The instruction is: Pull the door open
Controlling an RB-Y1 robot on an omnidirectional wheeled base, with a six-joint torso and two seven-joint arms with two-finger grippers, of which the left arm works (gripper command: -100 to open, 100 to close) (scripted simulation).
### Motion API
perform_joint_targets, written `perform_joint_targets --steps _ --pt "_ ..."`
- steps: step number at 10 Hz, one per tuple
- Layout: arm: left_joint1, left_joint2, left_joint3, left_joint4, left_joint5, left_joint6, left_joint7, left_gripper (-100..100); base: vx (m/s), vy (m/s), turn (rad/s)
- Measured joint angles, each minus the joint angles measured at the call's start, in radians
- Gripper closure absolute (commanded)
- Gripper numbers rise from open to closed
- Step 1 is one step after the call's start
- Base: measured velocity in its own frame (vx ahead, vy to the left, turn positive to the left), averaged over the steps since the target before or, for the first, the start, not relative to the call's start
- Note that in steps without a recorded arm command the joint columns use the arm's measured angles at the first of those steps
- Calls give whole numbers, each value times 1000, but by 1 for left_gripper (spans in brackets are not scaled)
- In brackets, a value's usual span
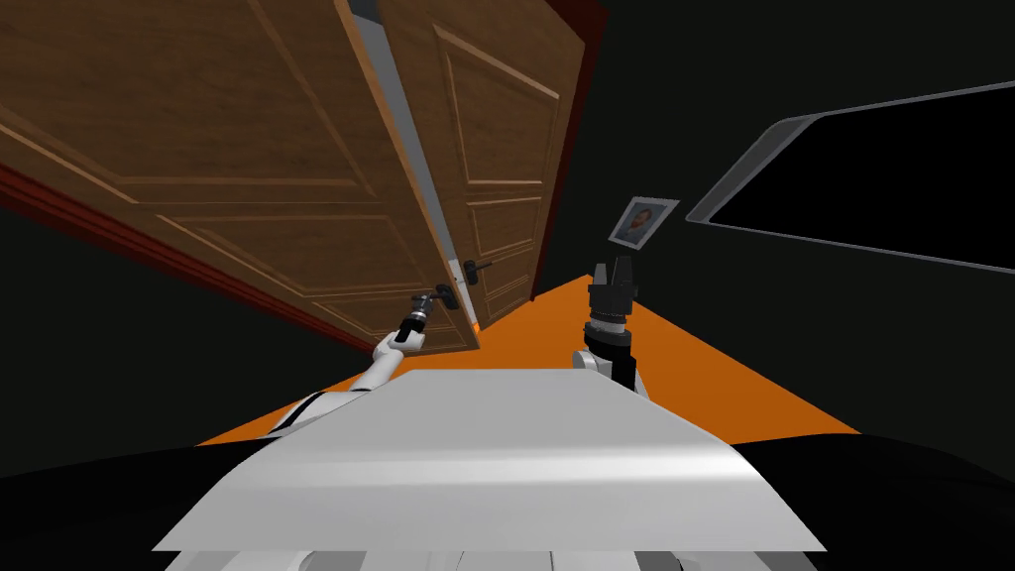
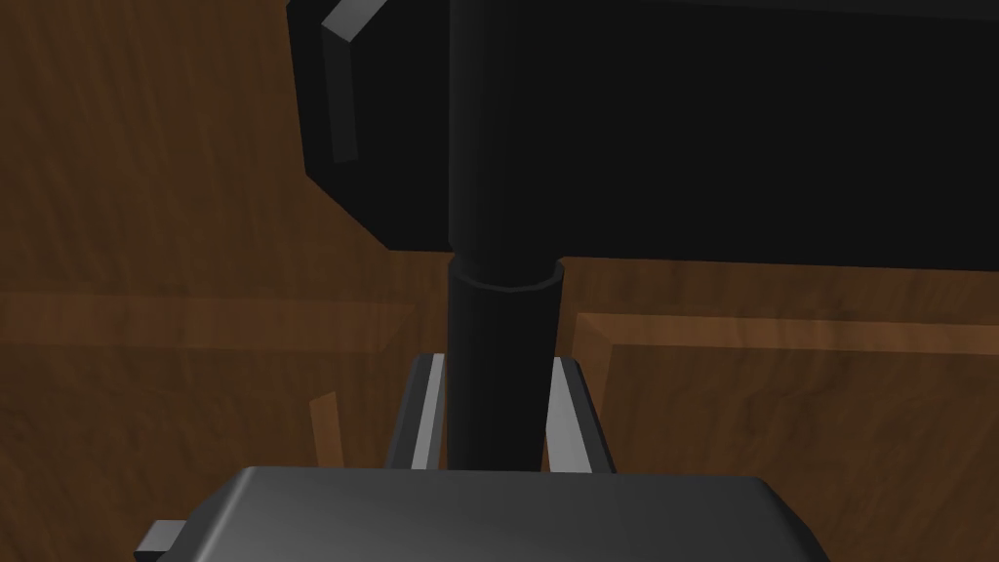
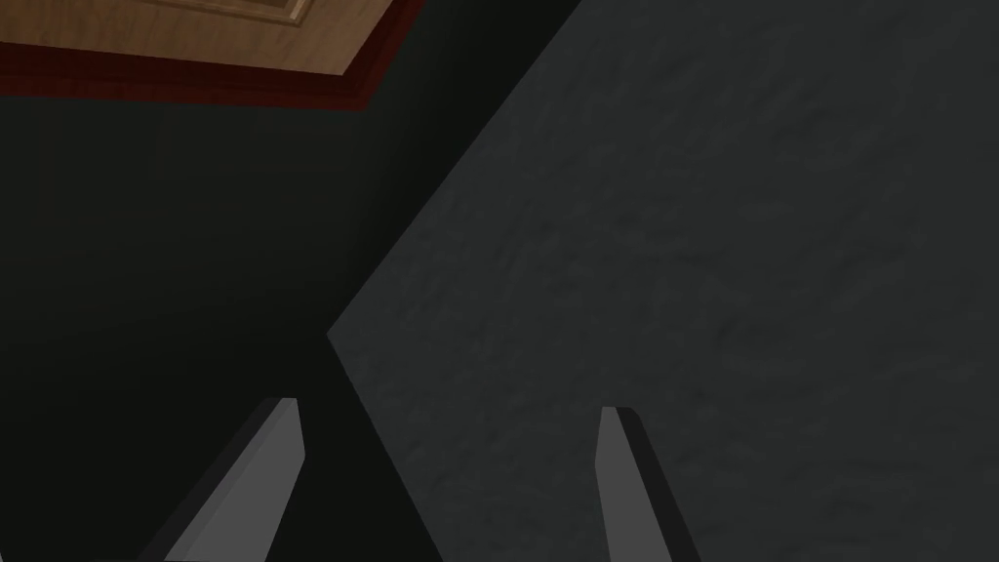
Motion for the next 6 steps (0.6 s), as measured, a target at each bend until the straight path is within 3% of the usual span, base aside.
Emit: perform_joint_targets --steps 2,6 --pt "6 4 -15 -3 -4 0 13 100 -138 53 -52" --pt "39 47 -59 -43 -11 -28 65 100 -219 87 -112"
